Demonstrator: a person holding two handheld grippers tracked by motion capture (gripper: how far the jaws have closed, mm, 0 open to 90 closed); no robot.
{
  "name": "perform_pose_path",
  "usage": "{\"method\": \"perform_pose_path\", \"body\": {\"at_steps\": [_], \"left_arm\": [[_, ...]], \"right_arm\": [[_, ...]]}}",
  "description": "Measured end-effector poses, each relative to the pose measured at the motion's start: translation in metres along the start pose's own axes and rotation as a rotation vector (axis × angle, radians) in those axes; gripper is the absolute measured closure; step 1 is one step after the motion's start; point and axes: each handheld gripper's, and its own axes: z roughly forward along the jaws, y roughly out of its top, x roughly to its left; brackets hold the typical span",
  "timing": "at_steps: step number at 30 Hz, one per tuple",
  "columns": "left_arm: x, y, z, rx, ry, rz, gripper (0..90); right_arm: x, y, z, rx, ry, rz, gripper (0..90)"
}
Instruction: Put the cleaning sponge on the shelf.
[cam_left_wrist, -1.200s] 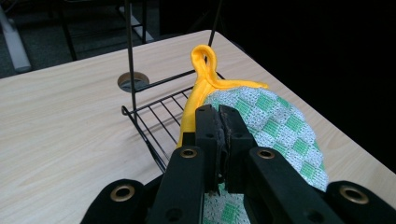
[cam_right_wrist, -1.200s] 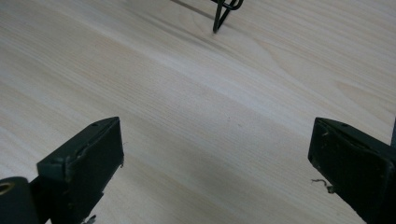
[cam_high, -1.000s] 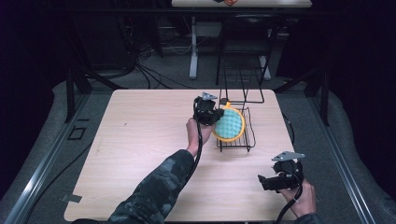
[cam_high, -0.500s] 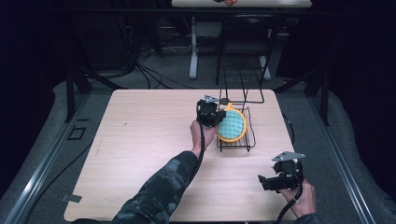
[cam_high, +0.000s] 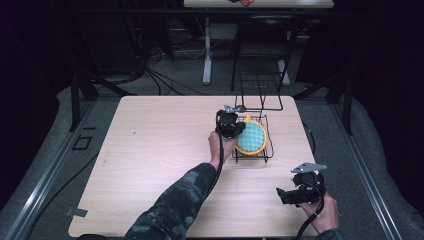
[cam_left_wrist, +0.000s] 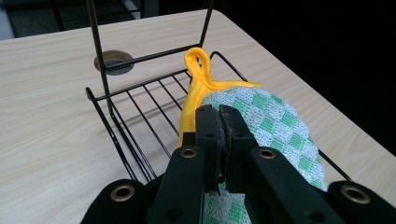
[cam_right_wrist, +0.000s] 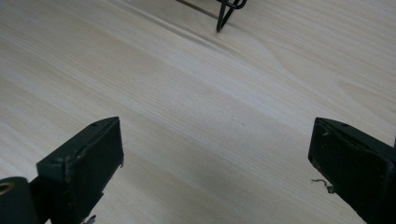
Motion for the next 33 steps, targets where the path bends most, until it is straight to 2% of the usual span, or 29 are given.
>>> {"method": "perform_pose_path", "body": {"at_steps": [6,10,20,24,28,33], "left_arm": [[0.0,-0.001,0.008,0.023,0.009,0.015,87.3],[0.002,-0.002,0.013,0.031,0.002,-0.001,87.1],[0.004,-0.003,0.021,0.049,0.022,0.003,86.5],[0.006,-0.004,0.023,0.063,0.027,-0.003,83.4],[0.01,-0.006,0.024,0.077,0.016,-0.019,73.4],[0.012,-0.004,0.02,0.083,0.018,-0.027,51.5]], "right_arm": [[0.0,0.0,0.0,0.001,0.0,-0.001,2.8],[0.0,0.0,0.0,0.001,0.0,-0.001,2.8],[0.0,-0.001,0.0,0.003,-0.001,0.0,2.9],[0.0,-0.001,0.0,0.001,0.0,0.004,2.9],[0.0,-0.001,0.0,0.0,-0.003,0.002,2.9],[0.0,-0.001,0.0,0.0,-0.002,0.004,2.9]]}}
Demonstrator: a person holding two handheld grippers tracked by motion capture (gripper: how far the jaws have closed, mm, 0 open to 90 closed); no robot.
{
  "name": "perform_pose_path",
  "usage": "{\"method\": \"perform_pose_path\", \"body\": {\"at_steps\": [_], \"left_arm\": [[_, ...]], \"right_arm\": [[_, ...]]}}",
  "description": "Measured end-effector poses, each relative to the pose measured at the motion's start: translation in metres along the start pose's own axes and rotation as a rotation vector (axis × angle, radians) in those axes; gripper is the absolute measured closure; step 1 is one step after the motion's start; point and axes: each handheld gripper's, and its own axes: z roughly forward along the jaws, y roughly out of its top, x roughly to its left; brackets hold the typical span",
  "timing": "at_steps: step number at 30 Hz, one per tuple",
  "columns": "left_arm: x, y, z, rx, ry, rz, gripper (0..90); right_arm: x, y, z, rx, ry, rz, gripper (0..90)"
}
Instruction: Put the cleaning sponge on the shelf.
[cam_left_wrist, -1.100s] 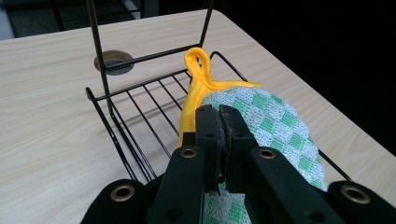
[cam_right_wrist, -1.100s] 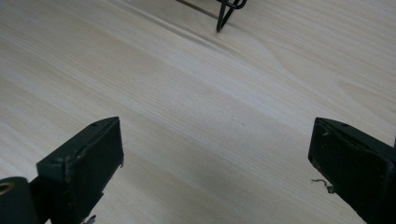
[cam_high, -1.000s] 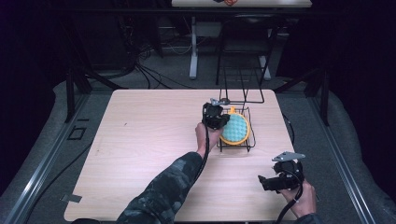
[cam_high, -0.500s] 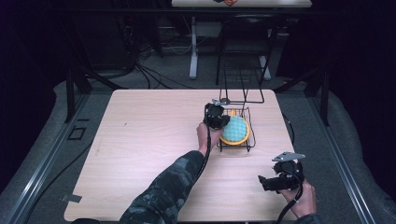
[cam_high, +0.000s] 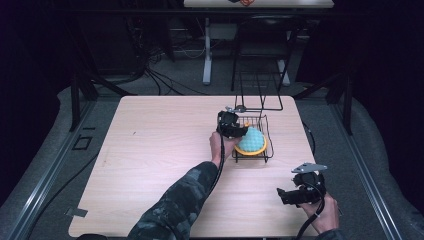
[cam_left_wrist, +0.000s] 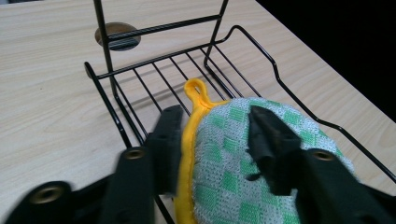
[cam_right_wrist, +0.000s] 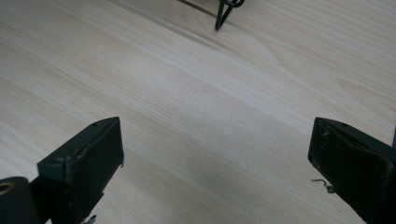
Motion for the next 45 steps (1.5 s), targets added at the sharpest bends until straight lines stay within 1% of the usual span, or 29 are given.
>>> {"method": "perform_pose_path", "body": {"at_steps": [1,3,7,11,15,16,17,20,22,23,25,26,27,29,32,33,35,38,39,41,44,45], "left_arm": [[0.0,0.0,0.0,0.0,0.0,0.0,48.1],[0.0,0.002,-0.005,0.0,0.003,0.018,39.9],[0.0,0.005,-0.017,-0.004,0.008,0.052,30.9],[0.0,0.008,-0.03,-0.008,0.025,0.09,23.8],[0.002,0.01,-0.043,-0.01,0.039,0.099,19.2],[0.001,0.009,-0.046,-0.012,0.038,0.091,17.7],[0.001,0.009,-0.051,-0.013,0.043,0.099,16.5],[0.001,0.009,-0.061,-0.022,0.05,0.115,15.2],[0.001,0.009,-0.068,-0.028,0.059,0.134,14.7],[0.002,0.009,-0.071,-0.029,0.057,0.137,13.8],[0.003,0.009,-0.078,-0.025,0.059,0.147,11.4],[0.005,0.009,-0.082,-0.015,0.058,0.154,10.5],[0.006,0.008,-0.086,-0.017,0.062,0.151,9.2],[0.009,0.007,-0.094,-0.014,0.07,0.167,7.8],[0.015,0.006,-0.106,0.001,0.07,0.172,5.4],[0.016,0.005,-0.11,-0.003,0.075,0.171,5.2],[0.019,0.004,-0.118,0.008,0.079,0.181,3.3],[0.021,0.0,-0.132,0.021,0.089,0.205,0.5],[0.022,-0.001,-0.135,0.022,0.094,0.212,0.2],[0.024,-0.004,-0.145,0.027,0.102,0.229,0.1],[0.027,-0.009,-0.157,0.031,0.117,0.243,0.1],[0.029,-0.011,-0.161,0.033,0.128,0.257,0.1]], "right_arm": [[0.0,0.0,0.0,0.0,0.0,0.0,2.9],[0.0,0.0,0.0,0.001,0.0,-0.001,3.0],[0.0,0.0,-0.001,-0.001,-0.001,0.0,2.9],[0.0,0.0,-0.001,-0.002,-0.005,-0.003,2.9],[0.0,0.001,-0.001,-0.006,-0.01,-0.006,2.9],[0.0,0.001,-0.001,-0.005,-0.011,-0.006,2.9],[0.0,0.001,-0.002,-0.003,-0.01,-0.002,2.9],[0.0,0.001,-0.002,-0.004,-0.012,-0.002,2.9],[0.001,0.001,-0.002,-0.004,-0.013,-0.004,2.9],[0.001,0.001,-0.003,-0.004,-0.014,-0.005,2.9],[0.001,0.001,-0.002,-0.004,-0.013,-0.004,2.9],[0.001,0.001,-0.002,-0.003,-0.013,-0.005,2.9],[0.001,0.001,-0.002,-0.003,-0.011,-0.003,3.0],[0.001,0.001,-0.002,-0.005,-0.014,-0.005,3.0],[0.002,0.001,-0.002,0.001,-0.012,-0.004,2.9],[0.002,0.001,-0.001,0.002,-0.009,-0.006,3.0],[0.003,0.001,-0.001,-0.001,-0.011,-0.01,2.9],[0.002,0.001,-0.001,-0.001,-0.016,-0.017,2.9],[0.003,0.001,-0.001,0.0,-0.014,-0.011,2.9],[0.002,0.0,-0.001,0.0,-0.014,-0.014,2.9],[0.002,0.0,-0.002,0.0,-0.017,-0.017,2.9],[0.002,0.0,-0.002,0.001,-0.017,-0.016,2.9]]}}
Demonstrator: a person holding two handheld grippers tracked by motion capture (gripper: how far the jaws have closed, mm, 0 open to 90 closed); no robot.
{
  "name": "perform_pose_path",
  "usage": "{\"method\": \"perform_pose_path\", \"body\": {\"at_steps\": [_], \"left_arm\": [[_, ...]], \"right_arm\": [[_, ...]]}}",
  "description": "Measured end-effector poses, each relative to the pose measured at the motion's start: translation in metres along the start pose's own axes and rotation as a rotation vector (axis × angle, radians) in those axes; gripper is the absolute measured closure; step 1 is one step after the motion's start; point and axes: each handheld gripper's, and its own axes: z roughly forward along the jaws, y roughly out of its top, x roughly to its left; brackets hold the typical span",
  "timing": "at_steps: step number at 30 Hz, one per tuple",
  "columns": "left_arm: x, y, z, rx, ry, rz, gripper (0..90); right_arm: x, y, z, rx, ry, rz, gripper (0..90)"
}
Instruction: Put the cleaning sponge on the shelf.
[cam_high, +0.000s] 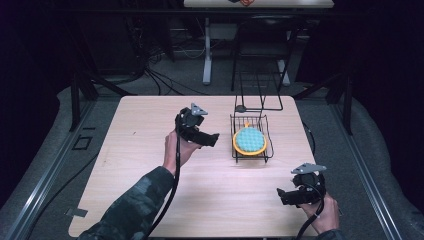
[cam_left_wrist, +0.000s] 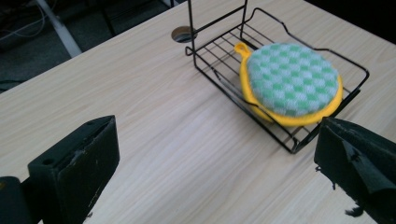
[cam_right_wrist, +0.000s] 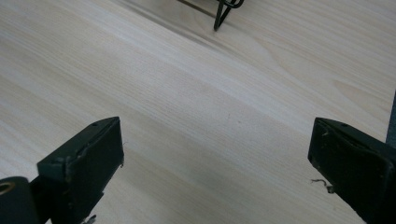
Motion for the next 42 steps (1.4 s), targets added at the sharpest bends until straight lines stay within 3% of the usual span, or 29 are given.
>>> {"method": "perform_pose_path", "body": {"at_steps": [13,19,29,31,36,42], "left_arm": [[0.024,-0.045,-0.049,0.03,0.094,0.021,0.0],[0.036,-0.084,-0.068,0.049,0.143,-0.022,0.0],[0.05,-0.12,-0.091,0.072,0.185,-0.086,0.0],[0.053,-0.129,-0.095,0.071,0.187,-0.109,0.0],[0.061,-0.16,-0.101,0.068,0.185,-0.211,0.0],[0.063,-0.182,-0.11,0.071,0.205,-0.258,0.0]], "right_arm": [[0.001,0.0,0.0,0.003,-0.01,-0.007,3.0],[0.002,0.0,0.0,0.001,-0.015,-0.007,3.0],[0.002,-0.001,0.0,0.009,-0.02,-0.007,3.1],[0.002,-0.001,0.0,0.009,-0.02,-0.005,3.1],[0.001,-0.001,0.0,0.007,-0.018,-0.001,3.1],[-0.001,-0.001,-0.001,0.013,-0.016,0.015,3.1]]}}
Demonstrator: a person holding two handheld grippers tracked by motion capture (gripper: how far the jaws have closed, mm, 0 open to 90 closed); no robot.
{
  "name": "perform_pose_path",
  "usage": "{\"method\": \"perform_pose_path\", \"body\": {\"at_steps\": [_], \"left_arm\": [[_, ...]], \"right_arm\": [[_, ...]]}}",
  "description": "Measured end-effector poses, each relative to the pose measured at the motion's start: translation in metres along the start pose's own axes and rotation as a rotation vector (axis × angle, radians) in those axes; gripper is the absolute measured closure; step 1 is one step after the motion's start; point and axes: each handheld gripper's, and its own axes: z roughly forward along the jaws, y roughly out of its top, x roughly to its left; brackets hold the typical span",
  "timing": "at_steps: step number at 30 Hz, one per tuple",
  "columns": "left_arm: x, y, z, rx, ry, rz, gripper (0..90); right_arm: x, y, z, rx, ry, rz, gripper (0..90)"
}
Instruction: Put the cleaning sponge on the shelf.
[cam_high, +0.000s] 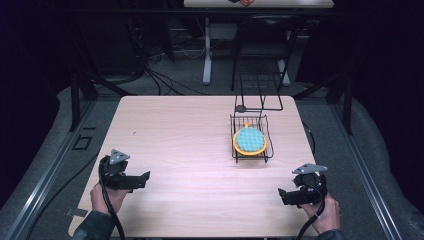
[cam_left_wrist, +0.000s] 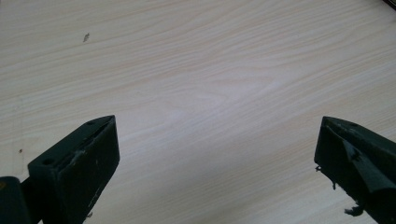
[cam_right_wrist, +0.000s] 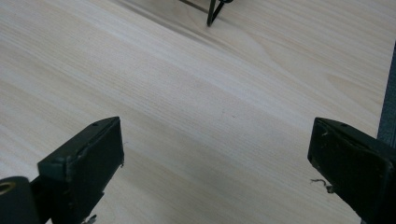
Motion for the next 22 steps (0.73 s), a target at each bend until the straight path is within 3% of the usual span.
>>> {"method": "perform_pose_path", "body": {"at_steps": [11,17,22], "left_arm": [[0.008,-0.004,0.006,0.019,0.003,-0.005,0.0],[0.008,-0.003,0.008,0.026,0.007,0.023,0.0],[0.013,-0.002,0.011,0.028,0.008,0.005,0.0]], "right_arm": [[-0.002,-0.002,0.001,0.013,-0.002,-0.005,3.1],[-0.001,-0.003,-0.001,0.006,-0.012,-0.012,3.7],[-0.004,-0.004,0.0,0.007,-0.005,0.004,4.1]]}}
